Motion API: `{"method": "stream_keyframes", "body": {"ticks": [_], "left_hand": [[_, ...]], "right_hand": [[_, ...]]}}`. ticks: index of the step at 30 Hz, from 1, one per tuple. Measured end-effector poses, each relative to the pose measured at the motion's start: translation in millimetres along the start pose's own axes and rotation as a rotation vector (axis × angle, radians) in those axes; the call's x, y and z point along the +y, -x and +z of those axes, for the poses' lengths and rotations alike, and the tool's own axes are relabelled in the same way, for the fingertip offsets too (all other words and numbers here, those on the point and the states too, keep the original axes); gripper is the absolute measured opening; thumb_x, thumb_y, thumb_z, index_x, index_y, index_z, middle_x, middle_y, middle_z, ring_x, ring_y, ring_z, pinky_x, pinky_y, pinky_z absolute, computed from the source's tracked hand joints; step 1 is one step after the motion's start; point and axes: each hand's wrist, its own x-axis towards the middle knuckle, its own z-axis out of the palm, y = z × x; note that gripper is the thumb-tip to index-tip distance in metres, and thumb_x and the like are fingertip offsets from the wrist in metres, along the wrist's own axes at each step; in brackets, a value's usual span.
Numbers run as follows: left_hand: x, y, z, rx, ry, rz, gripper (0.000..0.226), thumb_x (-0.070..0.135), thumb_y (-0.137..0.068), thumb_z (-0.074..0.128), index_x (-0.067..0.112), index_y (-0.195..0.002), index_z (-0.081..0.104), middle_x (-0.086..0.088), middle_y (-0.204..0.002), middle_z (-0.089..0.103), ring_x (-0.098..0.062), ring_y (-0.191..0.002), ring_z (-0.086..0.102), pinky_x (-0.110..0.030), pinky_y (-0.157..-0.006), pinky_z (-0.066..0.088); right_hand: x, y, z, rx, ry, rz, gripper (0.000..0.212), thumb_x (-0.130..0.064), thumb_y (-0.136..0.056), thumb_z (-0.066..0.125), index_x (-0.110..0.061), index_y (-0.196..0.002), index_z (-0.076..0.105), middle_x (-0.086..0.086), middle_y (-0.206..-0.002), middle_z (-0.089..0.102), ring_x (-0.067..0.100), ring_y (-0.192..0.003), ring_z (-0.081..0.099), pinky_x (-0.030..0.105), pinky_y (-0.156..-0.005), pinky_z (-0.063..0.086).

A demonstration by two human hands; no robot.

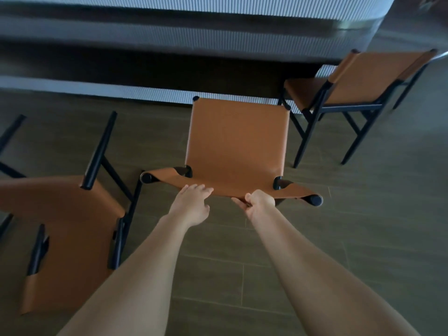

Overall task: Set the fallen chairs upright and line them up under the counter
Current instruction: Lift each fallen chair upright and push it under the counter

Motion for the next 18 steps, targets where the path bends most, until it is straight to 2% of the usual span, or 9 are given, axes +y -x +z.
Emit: {"method": "stream_keyframes", "body": {"ticks": [3,6,7,9,13,18], "left_hand": [[-4,-18,-16,-0.023,-0.02,0.021,0.055,0.025,-0.102,0.04,0.025,-0.153,0.021,0.002,-0.161,0.018,-0.015,-0.148,0.015,-0.034,-0.12,0.004],[-6,-37,-37,-0.068,-0.024,0.043,0.052,0.026,-0.103,0.037,0.026,-0.153,0.022,0.004,-0.16,0.021,-0.015,-0.146,0.018,-0.032,-0.119,0.009],[-6,-45,-44,-0.072,-0.019,0.047,0.052,0.025,-0.103,0.036,0.026,-0.153,0.023,0.004,-0.16,0.021,-0.015,-0.146,0.019,-0.032,-0.118,0.01],[-5,-58,-56,-0.07,-0.003,0.052,0.052,0.024,-0.103,0.037,0.026,-0.153,0.023,0.004,-0.16,0.021,-0.015,-0.146,0.019,-0.032,-0.118,0.009],[-3,-81,-72,-0.074,0.015,0.044,0.055,0.022,-0.101,0.04,0.026,-0.153,0.022,0.004,-0.16,0.02,-0.013,-0.147,0.016,-0.031,-0.119,0.005],[-1,-110,-93,-0.139,0.067,0.023,0.05,0.027,-0.103,0.035,0.025,-0.153,0.025,0.004,-0.16,0.021,-0.013,-0.147,0.016,-0.032,-0.119,0.005]], "right_hand": [[-14,-12,13,0.024,0.136,-0.064,0.019,0.008,-0.095,0.048,-0.003,-0.11,0.054,0.011,-0.078,0.061,0.023,-0.046,0.066,0.039,-0.067,0.062],[-34,-18,24,0.051,0.182,-0.071,0.018,0.008,-0.095,0.048,-0.001,-0.109,0.054,0.013,-0.079,0.064,0.026,-0.055,0.068,0.033,-0.047,0.059],[-42,-20,28,0.051,0.191,-0.069,0.017,0.008,-0.094,0.048,-0.001,-0.108,0.053,0.014,-0.081,0.065,0.027,-0.061,0.069,0.034,-0.045,0.058],[-59,-25,35,0.037,0.207,-0.055,0.015,0.009,-0.093,0.049,0.0,-0.103,0.055,0.015,-0.087,0.066,0.028,-0.07,0.071,0.038,-0.05,0.06],[-85,-36,48,0.003,0.21,-0.025,0.02,0.011,-0.092,0.05,-0.001,-0.108,0.054,0.018,-0.098,0.067,0.029,-0.07,0.071,0.044,-0.064,0.061],[-112,-49,65,-0.002,0.193,0.005,0.017,0.012,-0.092,0.049,-0.002,-0.1,0.052,0.016,-0.09,0.064,0.028,-0.065,0.069,0.04,-0.048,0.056]]}}
